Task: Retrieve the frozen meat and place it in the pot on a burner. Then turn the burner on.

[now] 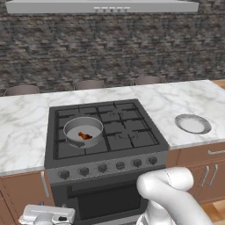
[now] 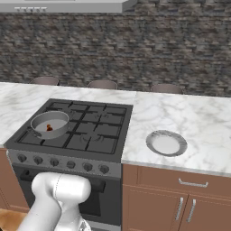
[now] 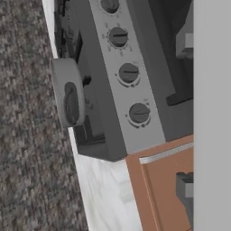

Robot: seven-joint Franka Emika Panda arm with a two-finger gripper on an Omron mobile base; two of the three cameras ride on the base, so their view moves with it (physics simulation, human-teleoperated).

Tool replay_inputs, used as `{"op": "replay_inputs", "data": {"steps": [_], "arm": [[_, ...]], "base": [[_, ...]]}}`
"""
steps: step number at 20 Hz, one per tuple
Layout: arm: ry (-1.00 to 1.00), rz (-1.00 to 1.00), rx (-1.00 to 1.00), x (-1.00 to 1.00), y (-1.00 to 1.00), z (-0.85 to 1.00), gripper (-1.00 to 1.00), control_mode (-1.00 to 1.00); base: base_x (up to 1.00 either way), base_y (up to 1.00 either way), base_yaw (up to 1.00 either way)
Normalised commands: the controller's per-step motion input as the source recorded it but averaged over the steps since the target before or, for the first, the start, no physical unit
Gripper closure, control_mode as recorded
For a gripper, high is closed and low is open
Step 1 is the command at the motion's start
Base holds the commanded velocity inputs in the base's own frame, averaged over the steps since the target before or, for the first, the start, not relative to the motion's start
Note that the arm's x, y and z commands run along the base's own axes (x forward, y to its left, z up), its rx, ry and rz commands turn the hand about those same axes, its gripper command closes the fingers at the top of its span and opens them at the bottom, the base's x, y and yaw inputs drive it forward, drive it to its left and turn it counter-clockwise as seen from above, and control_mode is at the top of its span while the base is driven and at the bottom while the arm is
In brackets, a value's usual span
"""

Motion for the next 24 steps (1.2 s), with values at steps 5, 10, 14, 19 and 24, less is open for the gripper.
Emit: {"op": "replay_inputs", "data": {"steps": [5, 10, 14, 19, 24], "arm": [[-0.11, 0.01, 0.00, 0.28, 0.00, -0.08, -1.00, -1.00], [-0.07, 0.05, 0.00, 0.18, -0.07, -0.05, -1.00, -1.00], [0.00, 0.10, -0.01, 0.24, -0.18, -0.08, -1.00, -1.00], [-0.01, 0.06, -0.06, 0.03, -0.01, -0.06, -1.00, -1.00], [0.00, 0.03, -0.07, 0.13, -0.05, -0.07, -1.00, -1.00]], "base": [[0.00, 0.00, 0.00], [0.00, 0.00, 0.00], [0.00, 0.00, 0.00], [0.00, 0.00, 0.00], [0.00, 0.00, 0.00]]}}
